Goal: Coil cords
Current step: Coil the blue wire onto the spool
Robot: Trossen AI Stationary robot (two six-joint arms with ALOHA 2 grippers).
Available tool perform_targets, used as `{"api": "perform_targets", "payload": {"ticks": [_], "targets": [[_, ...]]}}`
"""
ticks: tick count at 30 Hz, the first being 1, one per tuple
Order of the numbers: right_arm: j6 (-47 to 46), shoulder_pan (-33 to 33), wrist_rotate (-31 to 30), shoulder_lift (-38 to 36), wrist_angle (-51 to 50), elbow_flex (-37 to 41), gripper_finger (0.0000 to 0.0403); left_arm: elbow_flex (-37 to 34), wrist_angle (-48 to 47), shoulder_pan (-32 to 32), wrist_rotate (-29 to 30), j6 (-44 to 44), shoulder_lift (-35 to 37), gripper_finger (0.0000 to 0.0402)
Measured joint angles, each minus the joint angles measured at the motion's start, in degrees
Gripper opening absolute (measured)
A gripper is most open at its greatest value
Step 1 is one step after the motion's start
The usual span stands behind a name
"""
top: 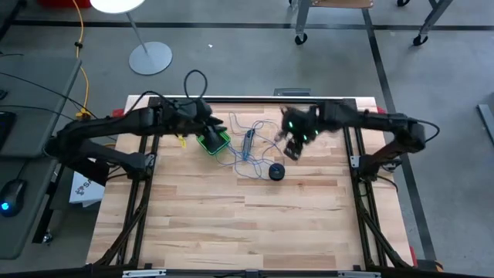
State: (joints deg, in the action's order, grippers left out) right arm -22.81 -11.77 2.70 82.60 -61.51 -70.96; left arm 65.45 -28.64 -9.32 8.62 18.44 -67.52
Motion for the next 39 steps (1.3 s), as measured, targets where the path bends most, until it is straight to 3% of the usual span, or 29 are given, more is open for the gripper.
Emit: {"api": "perform_targets", "payload": {"ticks": [3, 7, 10, 13, 18, 28, 39], "targets": [[-10.9, 0.0, 8.4, -6.3, 12.8, 15.5, 0.0215, 0.0, 3.0, 1.7, -1.4, 0.5, -2.3, 0.0149], [-28.7, 0.0, 16.4, -12.0, 38.2, 32.3, 0.0215, 0.0, 6.4, 3.3, -1.8, 0.5, -6.9, 0.0149], [-41.6, 0.0, 16.6, -12.5, 54.5, 41.1, 0.0215, 0.0, 7.9, 3.5, -3.2, 1.1, -11.4, 0.0149], [-49.0, 0.0, 13.5, -11.5, 63.3, 47.0, 0.0215, 0.0, 9.8, 3.5, -5.8, 3.2, -15.7, 0.0149], [-52.3, 0.1, 10.7, -11.2, 70.0, 51.2, 0.0215, 0.0, 14.0, 4.0, -7.7, 6.9, -21.1, 0.0149], [-52.7, 0.2, 10.6, -6.7, 75.5, 51.2, 0.0215, 0.0, 19.9, 4.9, -9.7, 11.5, -29.4, 0.0149], [-55.8, 0.3, 13.3, 1.4, 87.2, 51.2, 0.0206, 0.0, 21.3, 5.4, -9.8, 12.9, -30.3, 0.0149]]}}
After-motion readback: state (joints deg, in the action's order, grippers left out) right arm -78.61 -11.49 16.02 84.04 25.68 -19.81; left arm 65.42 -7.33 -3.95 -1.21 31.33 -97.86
